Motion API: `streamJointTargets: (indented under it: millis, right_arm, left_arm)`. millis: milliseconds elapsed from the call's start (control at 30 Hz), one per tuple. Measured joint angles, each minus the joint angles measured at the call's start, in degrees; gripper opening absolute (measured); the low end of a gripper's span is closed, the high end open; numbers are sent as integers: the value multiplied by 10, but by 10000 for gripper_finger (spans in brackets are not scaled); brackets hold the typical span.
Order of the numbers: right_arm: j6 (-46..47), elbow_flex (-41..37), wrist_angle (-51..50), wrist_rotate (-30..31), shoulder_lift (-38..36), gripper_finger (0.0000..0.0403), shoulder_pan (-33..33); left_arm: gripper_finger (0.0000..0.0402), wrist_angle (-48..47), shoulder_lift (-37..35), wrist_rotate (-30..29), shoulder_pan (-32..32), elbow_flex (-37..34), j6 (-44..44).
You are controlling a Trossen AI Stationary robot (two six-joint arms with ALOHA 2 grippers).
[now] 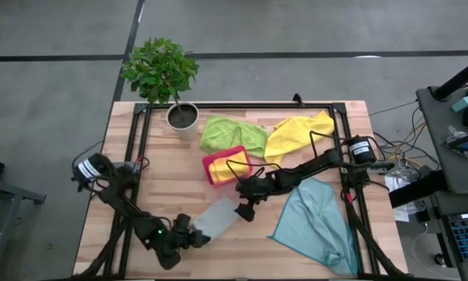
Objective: Fold microfiber towels
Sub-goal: Put the folded gray towel into the pink bin
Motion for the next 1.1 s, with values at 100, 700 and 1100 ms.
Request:
streamJointTargets:
  millis: [100,700,1100]
  right_arm:
    - [-3,0,4,13,0,325,7]
    - [-2,-2,109,15,30,321,12]
    - [3,-2,116,10,30,179,14]
  left_arm:
    - [251,-1,11,5,17,9,6]
    - [179,-17,16,15,35,7,28]
    - [130,-18,31,14,44,3,36]
